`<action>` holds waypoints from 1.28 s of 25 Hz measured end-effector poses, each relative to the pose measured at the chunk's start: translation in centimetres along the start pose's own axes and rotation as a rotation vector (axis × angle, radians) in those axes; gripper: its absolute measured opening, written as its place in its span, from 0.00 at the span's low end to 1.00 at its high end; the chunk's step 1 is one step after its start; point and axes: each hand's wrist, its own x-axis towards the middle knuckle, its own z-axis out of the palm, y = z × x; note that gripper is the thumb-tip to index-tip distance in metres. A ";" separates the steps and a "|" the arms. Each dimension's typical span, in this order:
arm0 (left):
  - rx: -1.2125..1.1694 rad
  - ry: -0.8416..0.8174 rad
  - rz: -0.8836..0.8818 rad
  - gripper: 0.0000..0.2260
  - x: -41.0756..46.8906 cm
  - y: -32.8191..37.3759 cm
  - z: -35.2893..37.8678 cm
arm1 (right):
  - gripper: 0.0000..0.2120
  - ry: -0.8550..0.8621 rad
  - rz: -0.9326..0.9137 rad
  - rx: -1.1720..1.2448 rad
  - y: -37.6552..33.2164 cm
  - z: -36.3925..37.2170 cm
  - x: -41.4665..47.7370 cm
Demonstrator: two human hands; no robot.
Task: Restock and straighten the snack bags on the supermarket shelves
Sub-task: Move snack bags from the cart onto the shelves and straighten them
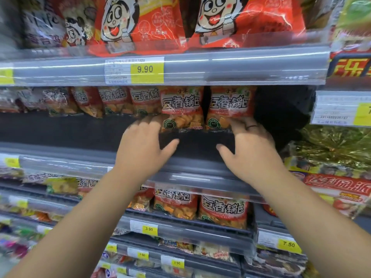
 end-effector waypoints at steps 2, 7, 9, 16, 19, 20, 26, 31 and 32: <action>0.048 -0.012 0.029 0.25 -1.8 -0.5 0.1 | 0.31 -0.010 -0.069 -0.002 -0.8 0.2 -1.2; 0.048 -0.040 -0.040 0.31 -7.0 -2.8 -0.7 | 0.27 -0.031 -0.262 0.029 -3.7 1.5 -3.5; 0.067 -0.071 -0.105 0.32 -9.3 -4.0 -1.4 | 0.27 -0.059 -0.342 0.051 -5.4 2.3 -4.2; 0.160 -0.032 -0.258 0.32 -18.7 -11.7 -5.7 | 0.27 -0.116 -0.566 0.154 -16.0 5.6 -8.7; 0.211 -0.021 -0.362 0.32 -24.3 -16.2 -8.9 | 0.28 -0.145 -0.654 0.177 -22.7 6.5 -12.2; 0.230 -0.015 -0.410 0.32 -26.3 -17.7 -10.1 | 0.28 -0.149 -0.682 0.201 -25.0 7.0 -13.4; 0.310 -0.010 -0.674 0.33 -38.7 -25.6 -16.4 | 0.31 -0.254 -0.903 0.266 -38.8 9.4 -21.9; 0.379 -0.038 -0.906 0.32 -48.9 -30.9 -21.0 | 0.31 -0.316 -1.064 0.362 -49.0 10.9 -29.7; 0.391 -0.047 -0.942 0.32 -50.4 -31.6 -21.6 | 0.31 -0.338 -1.090 0.383 -50.5 11.3 -30.8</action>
